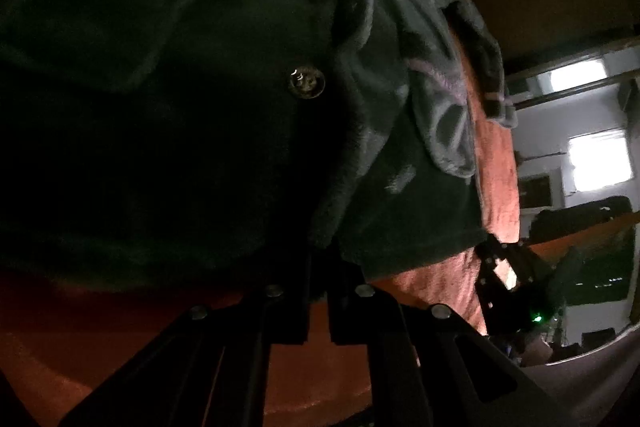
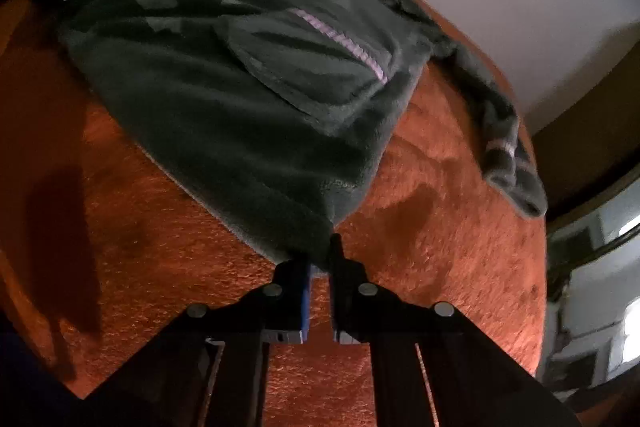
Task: Fold clothes
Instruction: 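Grasp the hoodie hem with the right tool and lift it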
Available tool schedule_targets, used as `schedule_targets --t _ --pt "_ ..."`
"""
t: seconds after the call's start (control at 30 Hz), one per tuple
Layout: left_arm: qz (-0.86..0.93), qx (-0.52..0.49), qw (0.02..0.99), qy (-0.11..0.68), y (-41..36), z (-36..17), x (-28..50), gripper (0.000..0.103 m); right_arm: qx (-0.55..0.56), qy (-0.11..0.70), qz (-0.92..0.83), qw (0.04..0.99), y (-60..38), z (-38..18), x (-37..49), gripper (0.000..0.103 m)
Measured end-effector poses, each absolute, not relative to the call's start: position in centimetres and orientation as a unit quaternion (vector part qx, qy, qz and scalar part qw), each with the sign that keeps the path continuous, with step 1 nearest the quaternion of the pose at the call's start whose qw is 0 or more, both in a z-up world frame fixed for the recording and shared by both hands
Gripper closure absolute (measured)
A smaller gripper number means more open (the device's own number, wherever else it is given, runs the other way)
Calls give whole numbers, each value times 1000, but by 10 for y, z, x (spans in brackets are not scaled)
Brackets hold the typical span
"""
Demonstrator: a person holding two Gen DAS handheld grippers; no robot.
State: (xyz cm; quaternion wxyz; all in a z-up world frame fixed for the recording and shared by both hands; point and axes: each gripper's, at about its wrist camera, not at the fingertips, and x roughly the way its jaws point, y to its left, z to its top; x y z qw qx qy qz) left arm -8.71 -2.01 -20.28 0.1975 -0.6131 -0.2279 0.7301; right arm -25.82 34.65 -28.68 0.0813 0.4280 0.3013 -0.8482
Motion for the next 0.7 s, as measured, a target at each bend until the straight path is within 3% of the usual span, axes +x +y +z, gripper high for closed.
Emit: schedule_targets --t 0.13,0.27,0.3,0.37,0.63,0.67,0.7 --pt "737 -622 210 -159 -7 -214 -79 96 421 319 -846 77 344 -289 -248 97" --pt "731 -629 214 -157 -7 -220 -74 94 434 322 -836 90 341 -291 -249 95" --pt "732 -628 217 -151 -7 -217 -74 92 435 314 -838 96 342 -286 -251 92" --pt "728 -632 229 -132 -7 -208 -72 90 435 287 -847 109 345 -273 -257 72" --pt "752 -569 321 -85 -16 -129 -71 90 428 178 -871 162 356 -221 -280 67" --pt "765 -552 322 -79 -16 -117 -81 86 426 164 -874 168 357 -215 -283 67" --pt "778 -539 315 -75 -13 -111 -96 74 423 158 -876 170 355 -211 -291 66"
